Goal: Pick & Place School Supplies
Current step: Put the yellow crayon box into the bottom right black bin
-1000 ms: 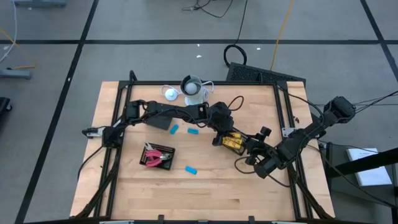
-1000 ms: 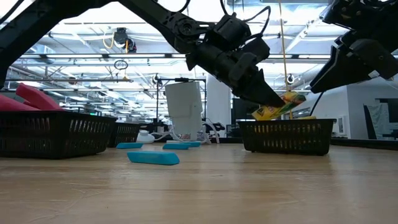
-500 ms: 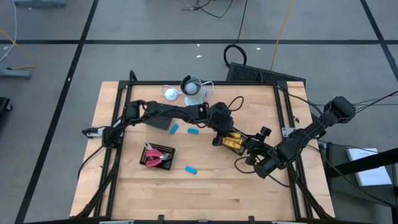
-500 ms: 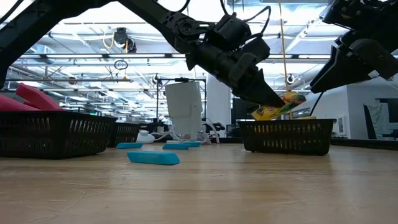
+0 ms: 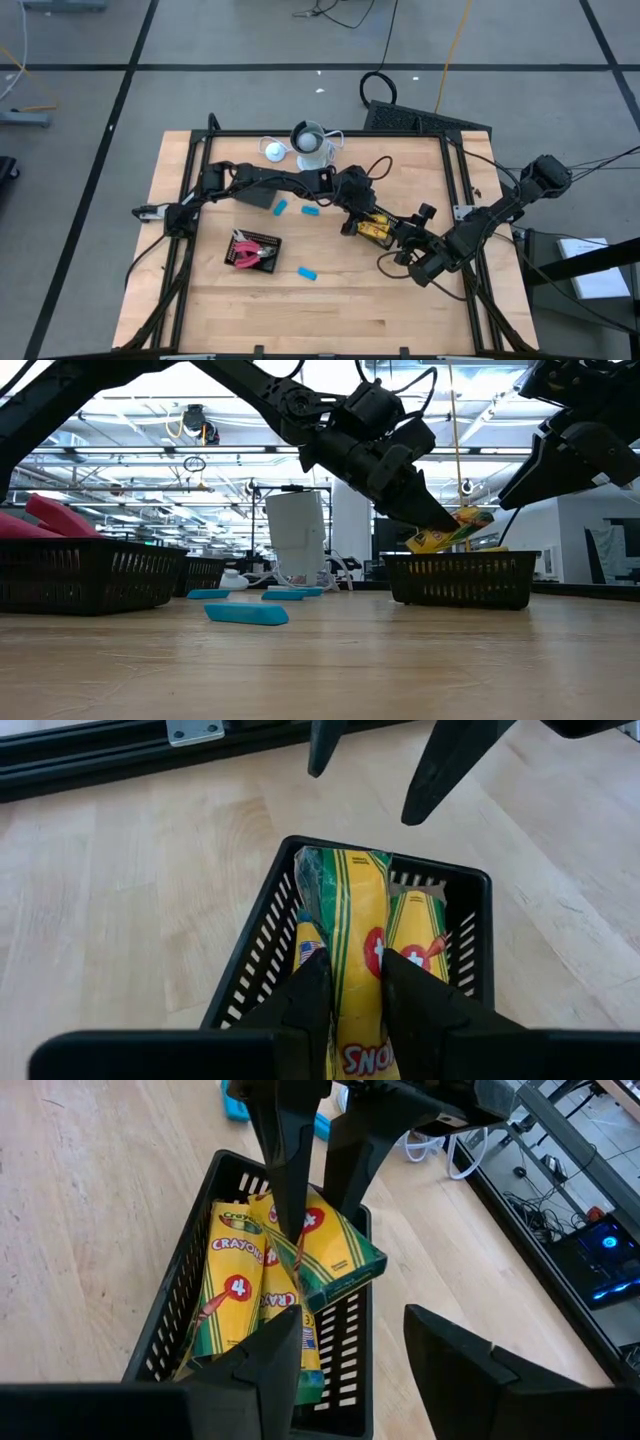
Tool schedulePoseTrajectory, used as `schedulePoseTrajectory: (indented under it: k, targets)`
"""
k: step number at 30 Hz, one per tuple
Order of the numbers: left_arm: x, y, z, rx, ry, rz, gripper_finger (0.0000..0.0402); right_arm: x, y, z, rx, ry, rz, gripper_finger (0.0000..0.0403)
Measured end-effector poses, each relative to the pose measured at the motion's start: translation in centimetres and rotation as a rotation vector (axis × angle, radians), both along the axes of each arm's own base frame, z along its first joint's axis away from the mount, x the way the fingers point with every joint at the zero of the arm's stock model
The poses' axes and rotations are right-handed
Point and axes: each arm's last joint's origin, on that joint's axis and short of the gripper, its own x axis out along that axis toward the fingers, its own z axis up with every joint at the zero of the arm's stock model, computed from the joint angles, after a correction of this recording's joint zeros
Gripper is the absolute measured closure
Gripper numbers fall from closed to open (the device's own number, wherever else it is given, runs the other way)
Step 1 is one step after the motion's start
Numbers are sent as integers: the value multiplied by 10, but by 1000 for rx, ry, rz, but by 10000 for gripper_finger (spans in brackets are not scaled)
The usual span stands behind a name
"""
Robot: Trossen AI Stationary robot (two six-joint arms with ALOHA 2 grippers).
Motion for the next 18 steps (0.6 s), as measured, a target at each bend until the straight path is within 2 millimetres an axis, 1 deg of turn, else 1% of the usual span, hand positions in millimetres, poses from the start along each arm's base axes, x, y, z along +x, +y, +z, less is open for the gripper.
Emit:
schedulePoseTrajectory:
  k: [13, 15, 18]
  targets:
    - [0, 0, 0, 15, -6, -12, 318, 0, 0, 0, 1, -2, -1, 236]
    - [0, 0, 0, 18, -11, -14, 310, 0, 0, 0, 2, -2, -1, 236]
    - [1, 0, 1, 21, -20, -14, 284, 0, 0, 0, 2, -2, -1, 236]
